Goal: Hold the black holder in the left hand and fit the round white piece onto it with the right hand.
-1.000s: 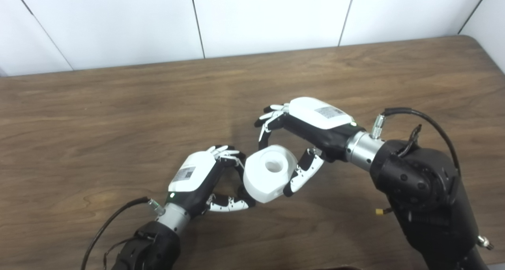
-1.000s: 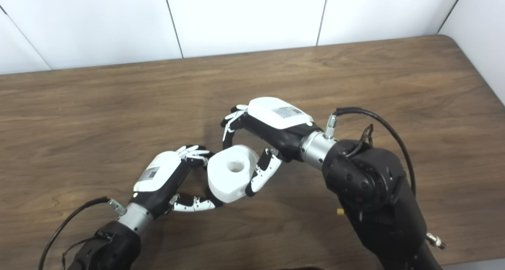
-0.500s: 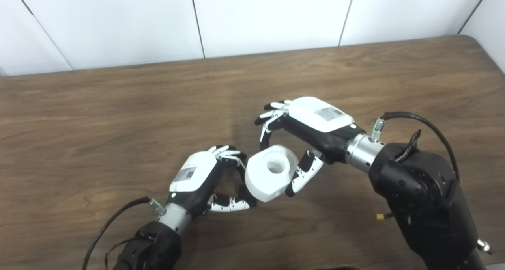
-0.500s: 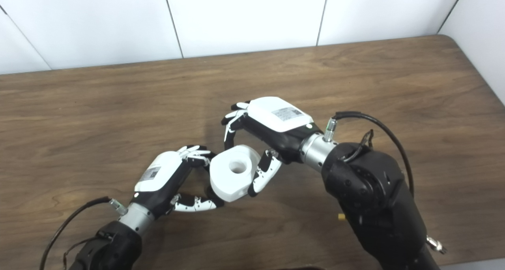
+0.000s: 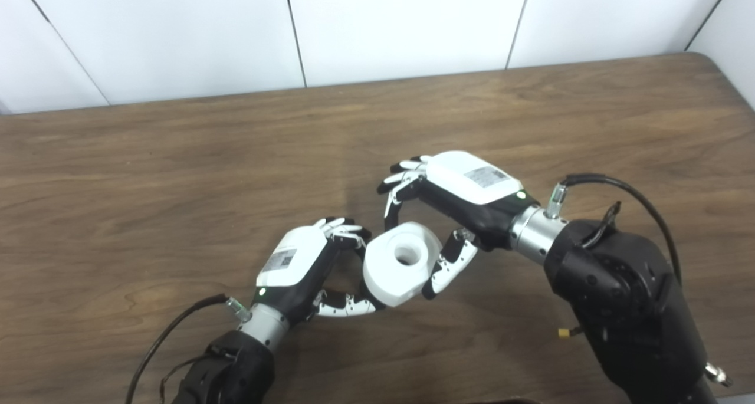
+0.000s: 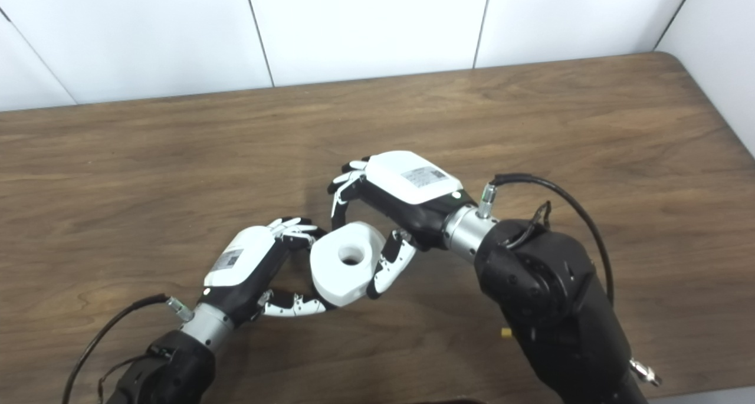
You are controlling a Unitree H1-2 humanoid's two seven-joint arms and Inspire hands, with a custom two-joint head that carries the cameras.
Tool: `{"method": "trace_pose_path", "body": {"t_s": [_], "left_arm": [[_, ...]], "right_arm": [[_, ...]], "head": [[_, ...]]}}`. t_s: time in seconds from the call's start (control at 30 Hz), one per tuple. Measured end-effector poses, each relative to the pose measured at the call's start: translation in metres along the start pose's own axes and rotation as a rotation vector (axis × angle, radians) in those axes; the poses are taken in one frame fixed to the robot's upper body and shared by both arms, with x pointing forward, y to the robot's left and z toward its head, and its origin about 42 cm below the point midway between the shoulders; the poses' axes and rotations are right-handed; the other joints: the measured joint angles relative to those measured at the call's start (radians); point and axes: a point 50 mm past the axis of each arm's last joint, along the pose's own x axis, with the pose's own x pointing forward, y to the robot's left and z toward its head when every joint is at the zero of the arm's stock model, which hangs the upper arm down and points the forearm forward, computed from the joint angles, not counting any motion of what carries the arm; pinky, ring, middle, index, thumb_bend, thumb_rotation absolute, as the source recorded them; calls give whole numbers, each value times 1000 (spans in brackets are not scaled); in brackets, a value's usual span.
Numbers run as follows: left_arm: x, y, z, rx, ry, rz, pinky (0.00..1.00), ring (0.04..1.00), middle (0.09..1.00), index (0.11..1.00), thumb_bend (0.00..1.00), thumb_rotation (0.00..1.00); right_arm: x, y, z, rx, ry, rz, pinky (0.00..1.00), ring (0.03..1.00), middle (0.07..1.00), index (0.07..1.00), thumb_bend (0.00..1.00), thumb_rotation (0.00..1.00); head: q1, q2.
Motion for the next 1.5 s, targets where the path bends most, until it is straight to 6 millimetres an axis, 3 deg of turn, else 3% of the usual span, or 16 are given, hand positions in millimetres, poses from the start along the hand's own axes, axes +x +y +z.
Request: {"method": "trace_pose_path", "body": {"t_s": [0.93, 0.97, 1.0, 1.1, 1.3, 1.5], "left_arm": [[0, 0, 1, 4, 5, 0, 934, 906, 811, 485, 524, 58], [0, 0, 1, 4, 5, 0, 936, 907, 813, 486, 524, 58], [0, 0, 1, 4, 5, 0, 937, 908, 813, 486, 524, 58], [0, 0, 1, 4, 5, -1, 939, 908, 811, 486, 524, 58], [0, 0, 1, 3, 5, 0, 936, 904, 807, 485, 524, 58], [0, 0, 1, 3, 5, 0, 930, 899, 802, 485, 524, 58]], "right_arm": [[2, 3, 0, -33, -4, 7, 964, 918, 852, 491, 524, 154], [2, 3, 0, -35, -3, 6, 957, 918, 855, 552, 724, 232], [2, 3, 0, -37, -3, 6, 952, 920, 858, 598, 859, 290], [3, 4, -1, -49, 9, 13, 953, 953, 882, 673, 980, 367], [3, 8, -3, -82, 12, 55, 990, 999, 926, 760, 1000, 423], [3, 9, -4, -93, 21, 73, 983, 1000, 930, 789, 1000, 441]], "head": [[-14, 0], [-14, 0], [-14, 0], [-17, 0], [-17, 0], [-17, 0]]}}
